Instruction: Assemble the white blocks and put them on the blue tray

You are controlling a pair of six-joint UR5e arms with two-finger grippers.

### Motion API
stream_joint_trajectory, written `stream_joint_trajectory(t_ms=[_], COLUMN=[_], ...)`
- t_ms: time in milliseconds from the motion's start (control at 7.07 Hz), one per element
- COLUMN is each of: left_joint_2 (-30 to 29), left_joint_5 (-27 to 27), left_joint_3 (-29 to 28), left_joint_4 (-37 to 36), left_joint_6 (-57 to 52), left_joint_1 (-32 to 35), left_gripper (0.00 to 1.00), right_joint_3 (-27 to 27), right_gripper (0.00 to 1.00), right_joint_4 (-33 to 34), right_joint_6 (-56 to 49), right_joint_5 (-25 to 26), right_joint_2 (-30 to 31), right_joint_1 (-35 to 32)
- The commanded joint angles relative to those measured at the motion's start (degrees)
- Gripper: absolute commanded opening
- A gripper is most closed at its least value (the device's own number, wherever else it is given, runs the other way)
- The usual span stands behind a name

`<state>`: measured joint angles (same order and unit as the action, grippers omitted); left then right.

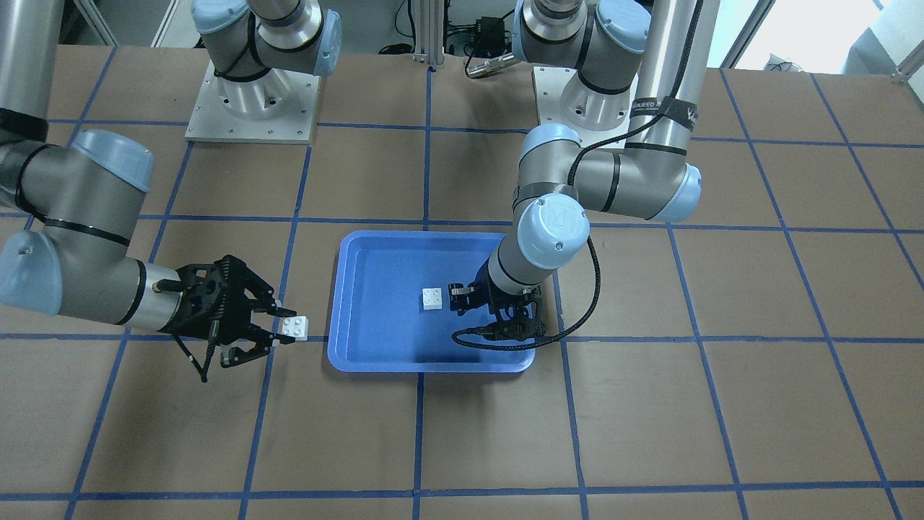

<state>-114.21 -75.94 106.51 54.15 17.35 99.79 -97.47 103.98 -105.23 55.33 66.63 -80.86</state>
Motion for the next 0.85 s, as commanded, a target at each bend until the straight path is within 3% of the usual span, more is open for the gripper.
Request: stream_joint_trajectory(t_ms=[0, 425, 708], left_joint_2=[0.3, -0.4, -1.2], left_joint_5=[1.9, 1.9, 3.8], left_joint_3=[0.6, 0.7, 0.7], left_joint_4=[-0.2, -1.8, -3.4], left_joint_6=[0.1, 0.6, 0.9], left_joint_1=[0.4, 0.8, 1.9], left_gripper=[0.00, 0.00, 0.00], right_joint_3=[-1.8, -14.0, -16.7], right_gripper=[0.00, 0.00, 0.00], right_joint_4=[3.6, 26.5, 30.0], right_joint_6=[5.7, 15.7, 16.9], right_joint_5=[-1.0, -1.3, -1.1], right_joint_2=[0.2, 0.2, -0.4], right_joint_1=[-6.1, -10.4, -11.7])
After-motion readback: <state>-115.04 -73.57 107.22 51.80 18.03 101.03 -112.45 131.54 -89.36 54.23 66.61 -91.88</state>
